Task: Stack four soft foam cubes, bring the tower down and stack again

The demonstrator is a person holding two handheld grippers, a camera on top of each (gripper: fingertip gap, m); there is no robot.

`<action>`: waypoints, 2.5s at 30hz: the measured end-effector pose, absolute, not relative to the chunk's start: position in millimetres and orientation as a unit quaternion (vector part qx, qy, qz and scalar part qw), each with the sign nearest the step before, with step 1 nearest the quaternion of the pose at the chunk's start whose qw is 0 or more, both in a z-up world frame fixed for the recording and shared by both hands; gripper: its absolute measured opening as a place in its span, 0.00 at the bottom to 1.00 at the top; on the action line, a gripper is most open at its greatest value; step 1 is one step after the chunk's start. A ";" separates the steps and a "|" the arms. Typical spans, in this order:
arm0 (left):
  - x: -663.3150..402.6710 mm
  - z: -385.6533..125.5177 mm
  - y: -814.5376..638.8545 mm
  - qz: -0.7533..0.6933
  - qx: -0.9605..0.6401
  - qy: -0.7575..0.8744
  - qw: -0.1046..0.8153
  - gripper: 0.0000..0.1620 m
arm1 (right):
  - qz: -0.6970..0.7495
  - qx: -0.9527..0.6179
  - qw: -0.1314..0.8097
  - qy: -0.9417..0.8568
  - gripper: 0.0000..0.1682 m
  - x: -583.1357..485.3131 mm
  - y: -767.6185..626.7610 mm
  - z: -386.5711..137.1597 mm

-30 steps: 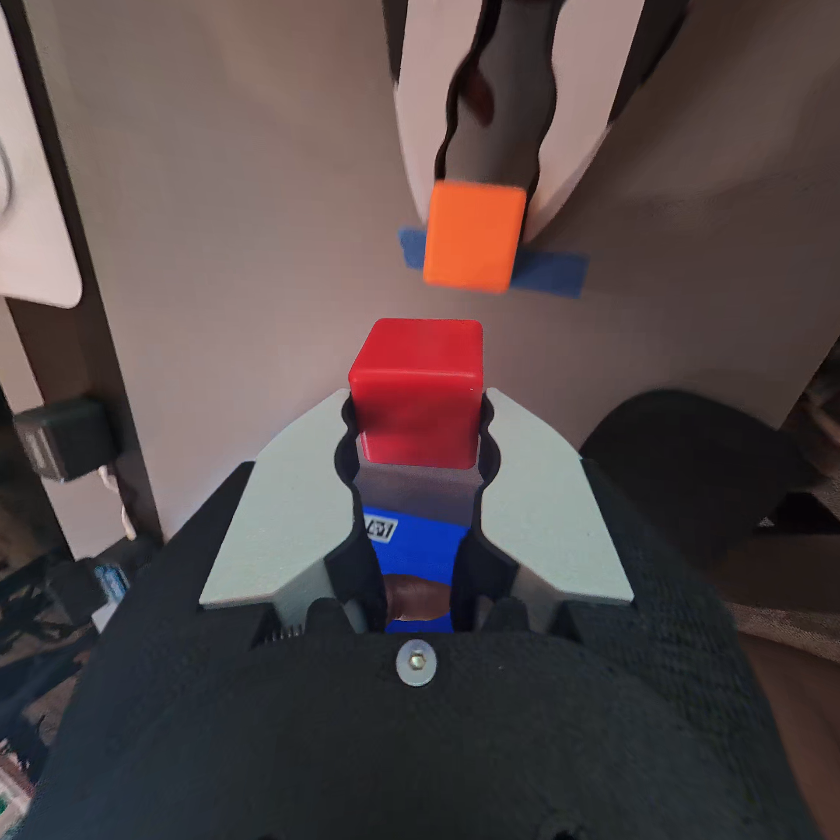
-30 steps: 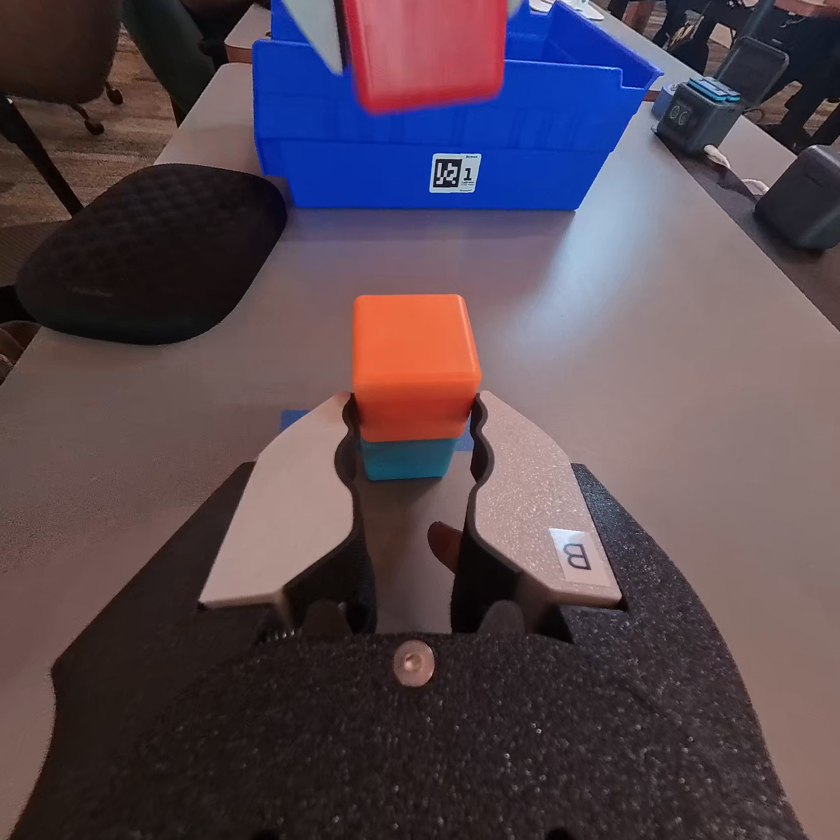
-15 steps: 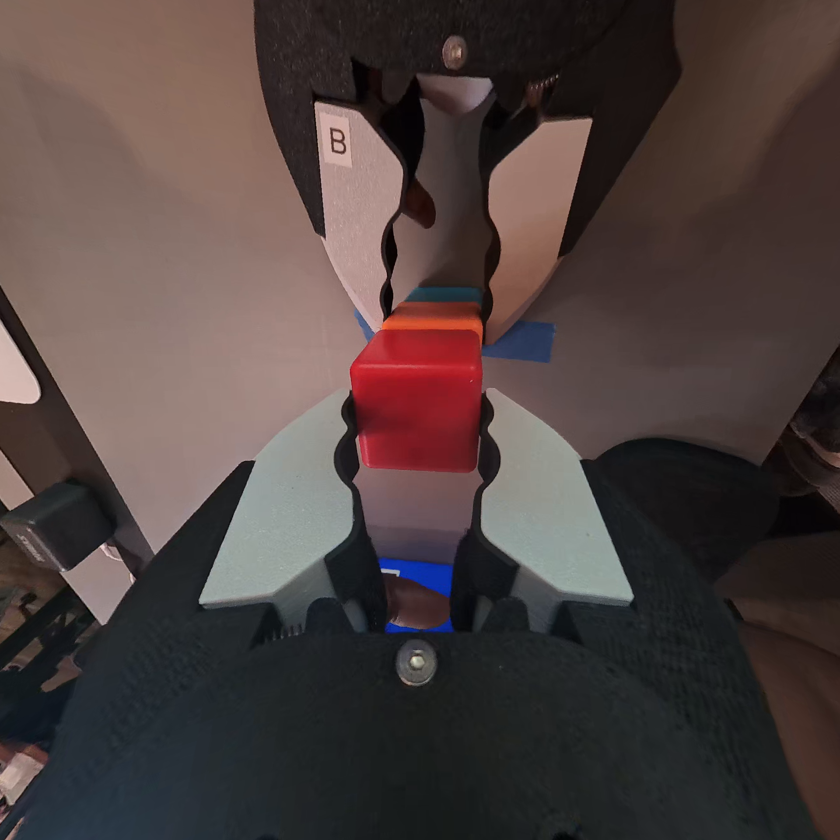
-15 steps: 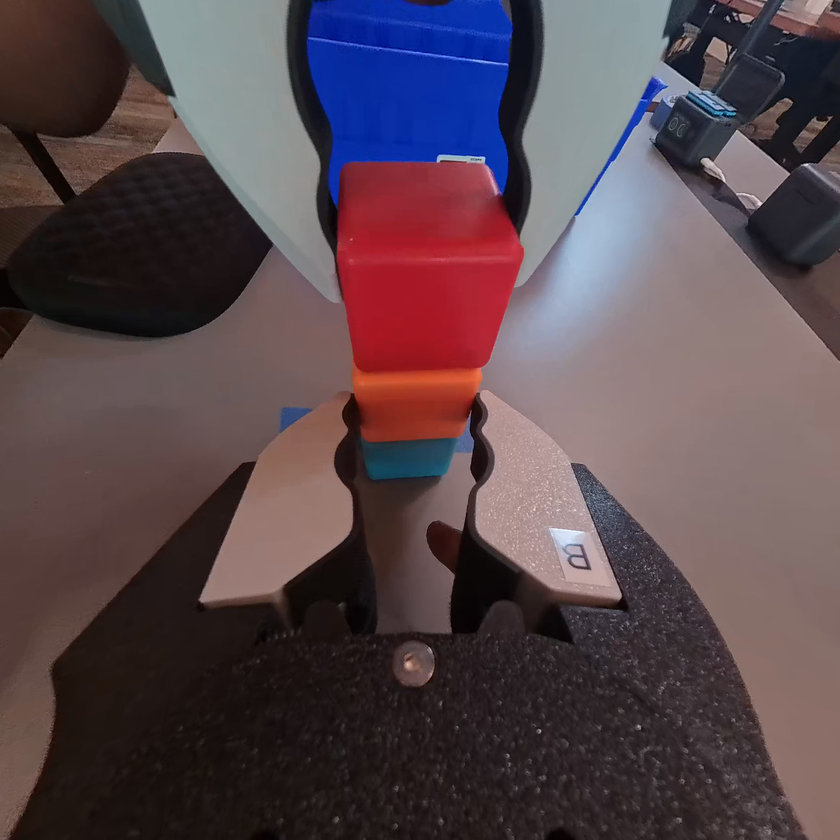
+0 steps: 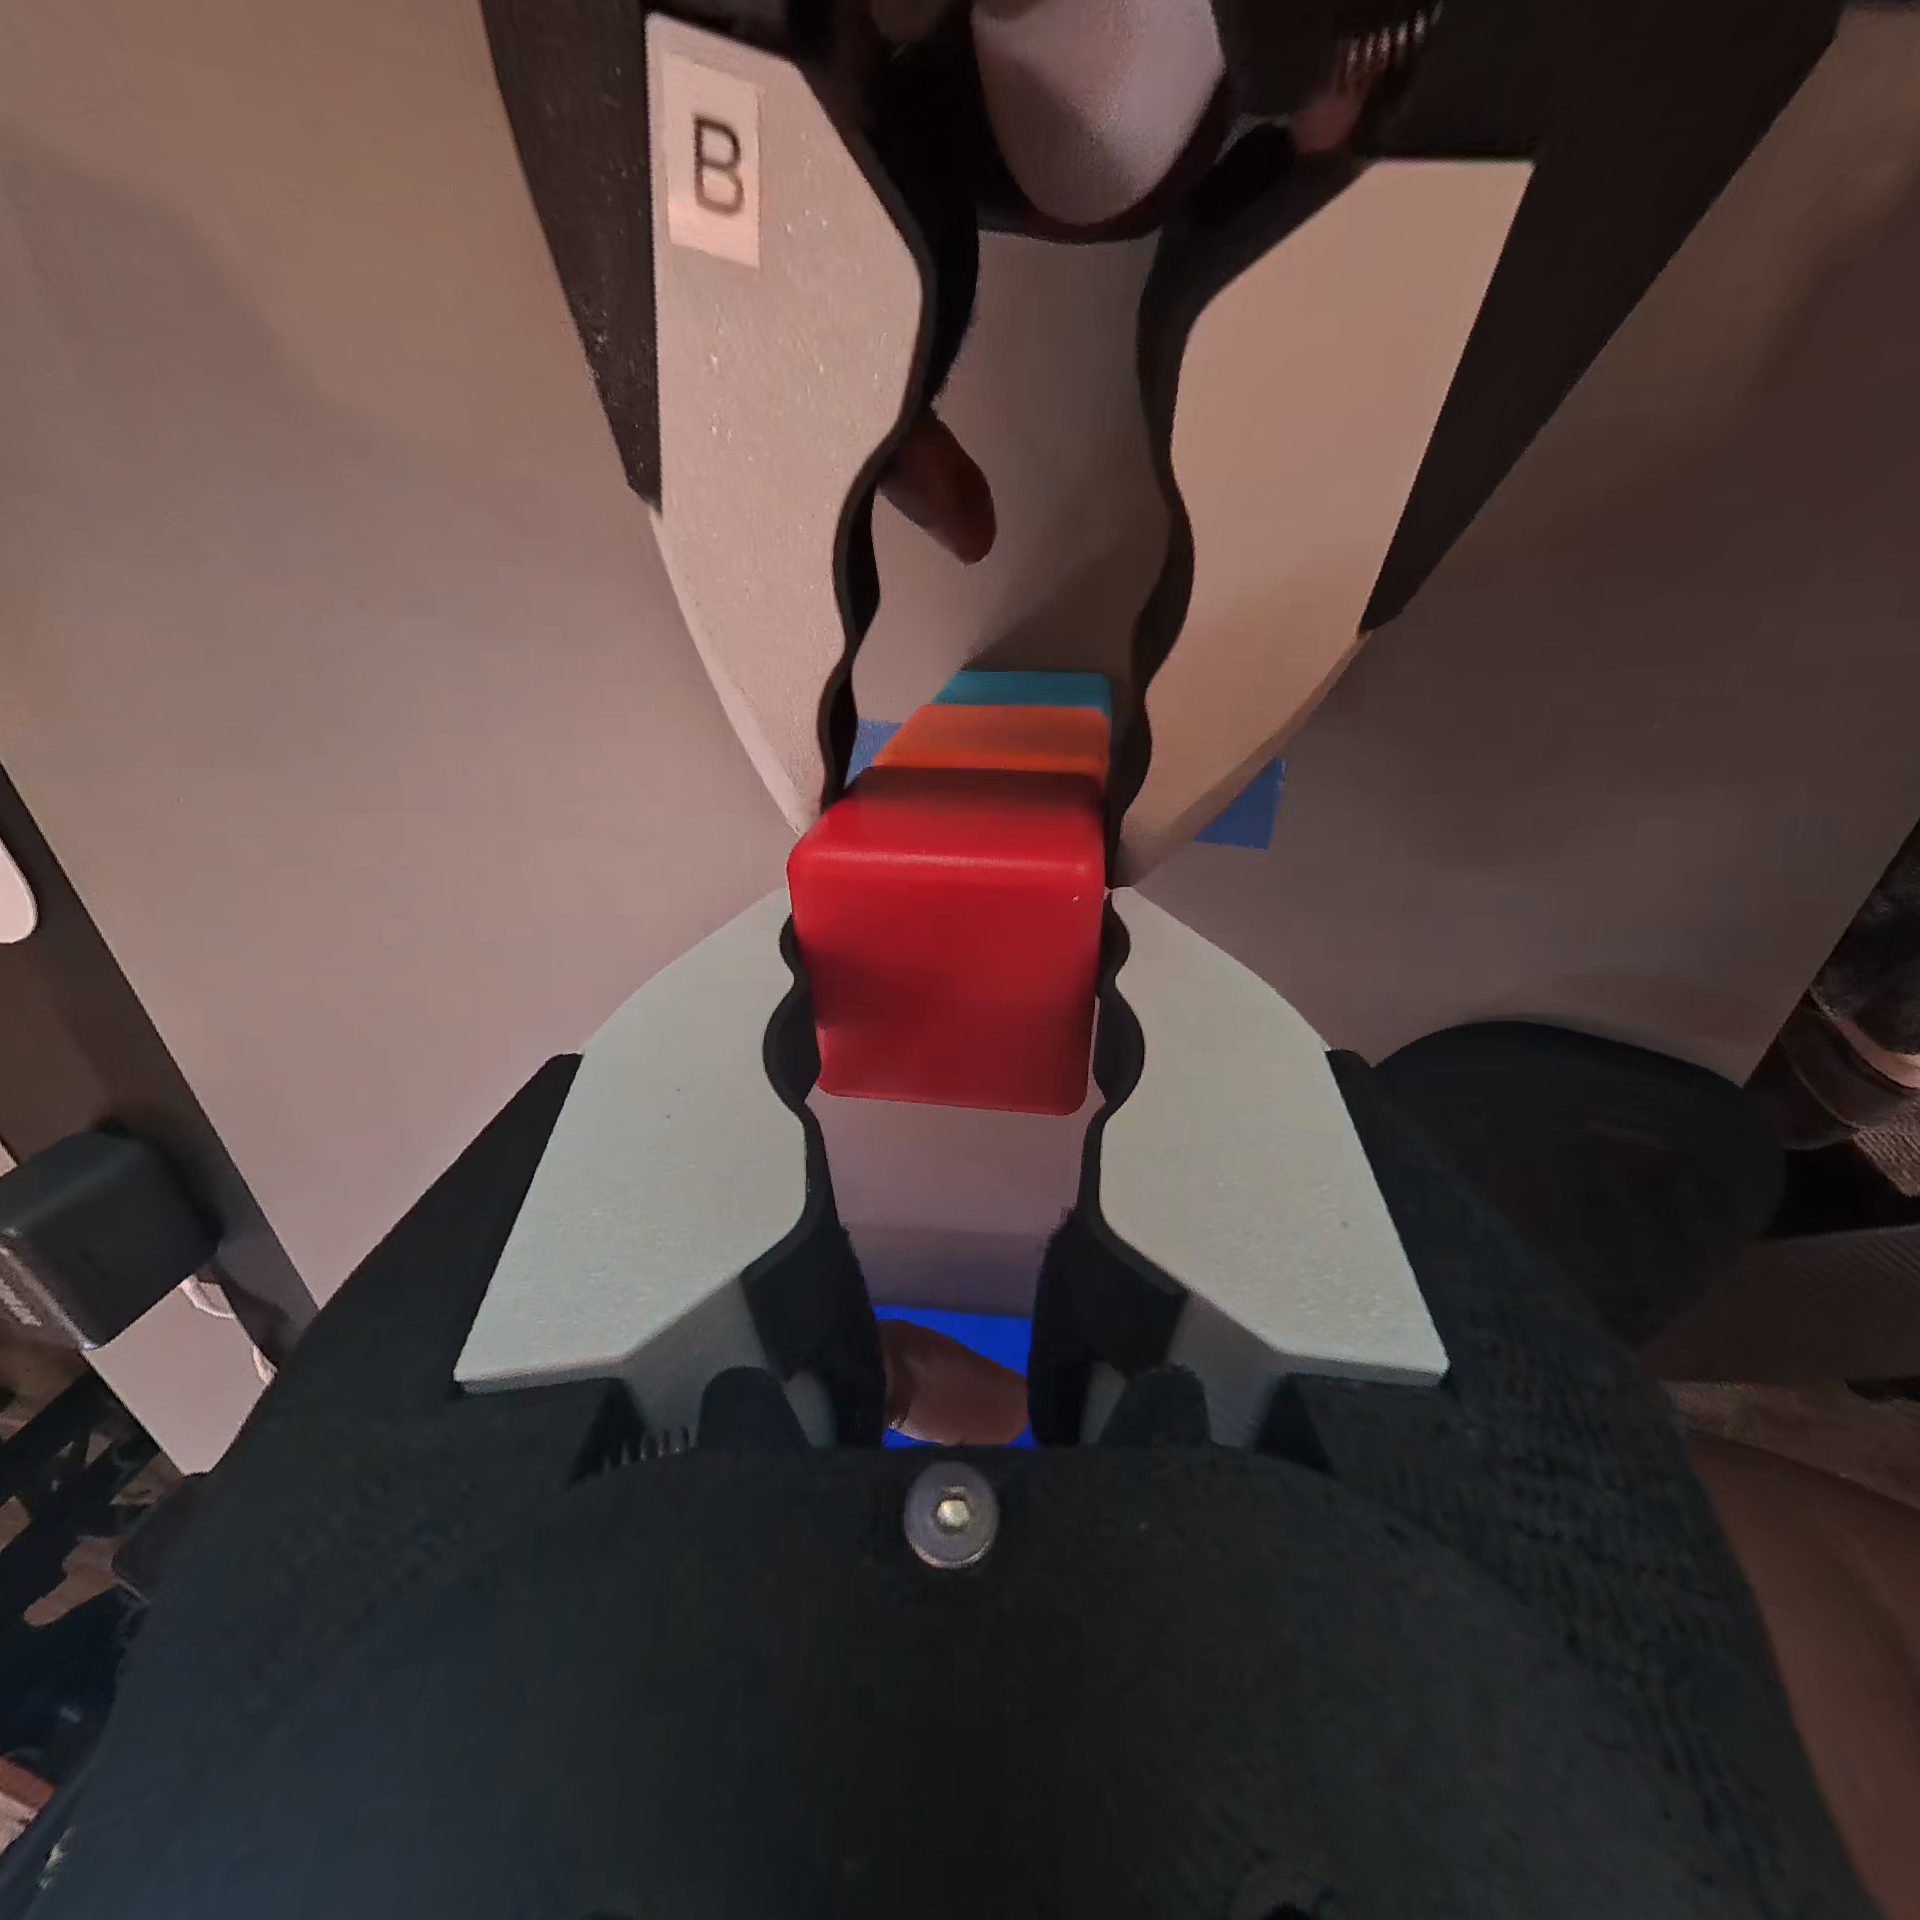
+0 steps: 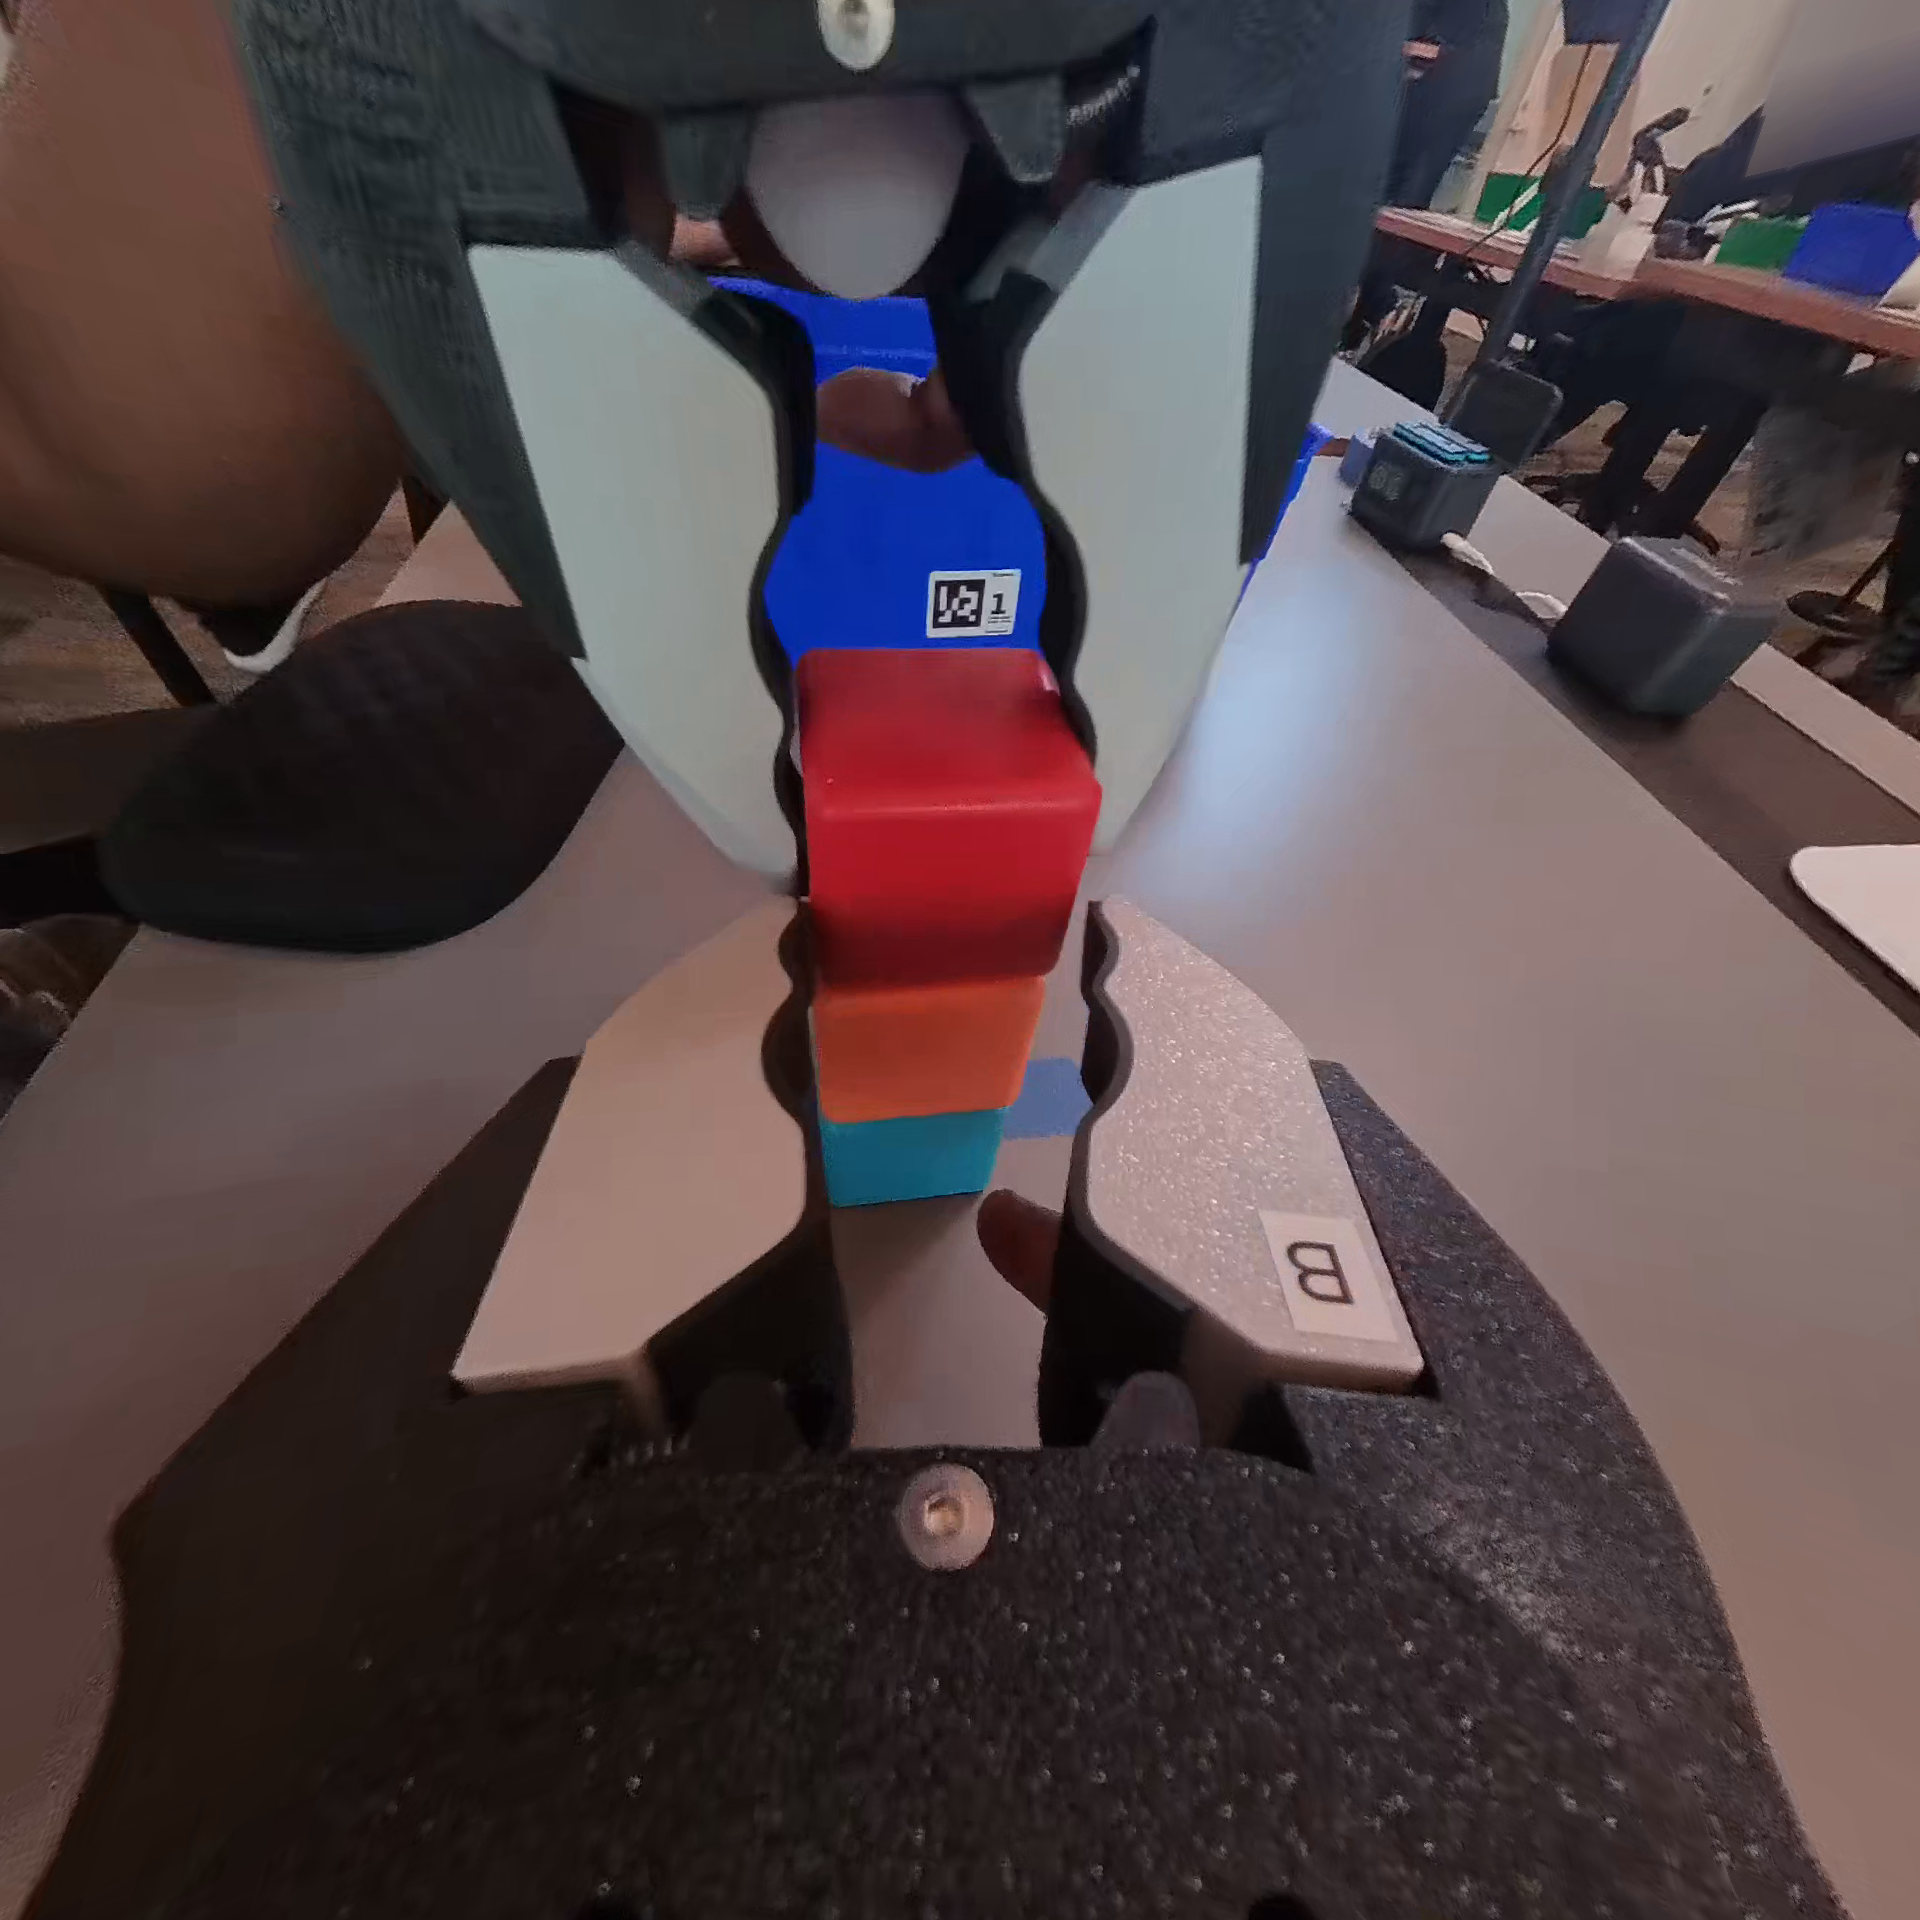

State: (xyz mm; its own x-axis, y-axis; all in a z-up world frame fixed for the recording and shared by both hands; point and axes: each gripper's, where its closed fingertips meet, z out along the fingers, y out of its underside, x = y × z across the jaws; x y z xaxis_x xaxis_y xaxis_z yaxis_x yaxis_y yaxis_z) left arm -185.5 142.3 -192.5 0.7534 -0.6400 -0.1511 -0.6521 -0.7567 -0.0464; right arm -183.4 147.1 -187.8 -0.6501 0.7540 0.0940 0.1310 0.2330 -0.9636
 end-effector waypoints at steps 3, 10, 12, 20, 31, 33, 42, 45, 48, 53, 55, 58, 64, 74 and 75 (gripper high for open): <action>-185.2 -192.6 142.6 0.059 -0.936 0.344 0.055 0.31 | 0.535 -0.305 0.289 -0.733 0.28 -183.5 146.3 -188.7; -195.5 -172.0 141.2 0.055 -0.934 0.318 0.152 0.51 | 0.535 -0.303 0.286 -0.735 0.27 -182.0 146.6 -189.2; -203.5 -155.6 137.4 0.051 -0.930 0.294 0.213 0.55 | 0.535 -0.306 0.286 -0.734 0.27 -182.0 147.0 -189.4; -341.4 -121.5 51.5 0.138 -0.936 0.019 0.322 0.55 | 0.539 -0.305 0.284 -0.732 0.27 -182.0 147.2 -189.6; -497.8 -221.0 -42.2 0.153 -0.950 -0.138 0.233 0.47 | 0.537 -0.304 0.286 -0.733 0.28 -181.6 147.3 -189.6; -506.0 -230.1 -41.1 0.157 -0.959 -0.096 0.216 0.46 | 0.537 -0.304 0.287 -0.733 0.28 -181.6 147.3 -189.6; -518.5 -260.1 -47.1 0.156 -0.983 -0.007 0.093 0.34 | 0.541 -0.302 0.286 -0.731 0.27 -181.4 147.1 -189.3; -509.8 -243.5 -46.2 0.162 -0.983 -0.032 0.086 0.33 | 0.542 -0.301 0.286 -0.730 0.28 -181.5 147.0 -189.2; -491.7 -202.6 -31.9 0.198 -0.974 -0.029 0.107 0.32 | 0.543 -0.301 0.285 -0.730 0.28 -181.5 146.9 -189.1; -397.2 -120.2 33.0 0.194 -0.949 0.137 0.207 0.32 | 0.543 -0.301 0.285 -0.730 0.27 -181.3 146.9 -189.0; -337.5 -101.1 62.1 0.149 -0.935 0.213 0.239 0.32 | 0.543 -0.301 0.285 -0.730 0.27 -181.2 146.8 -189.0; -267.5 -90.3 100.0 0.114 -0.929 0.251 0.247 0.32 | 0.542 -0.301 0.286 -0.730 0.27 -181.3 146.8 -189.0; -192.4 -110.2 142.3 0.088 -0.911 0.334 0.225 0.32 | 0.541 -0.302 0.287 -0.730 0.27 -180.9 146.9 -188.9; -180.5 -138.9 145.9 0.067 -0.928 0.317 0.182 0.32 | 0.538 -0.299 0.290 -0.733 0.27 -180.9 145.9 -188.9; -180.8 -139.0 145.8 0.067 -0.928 0.318 0.182 0.32 | 0.538 -0.300 0.289 -0.733 0.27 -181.0 145.9 -188.9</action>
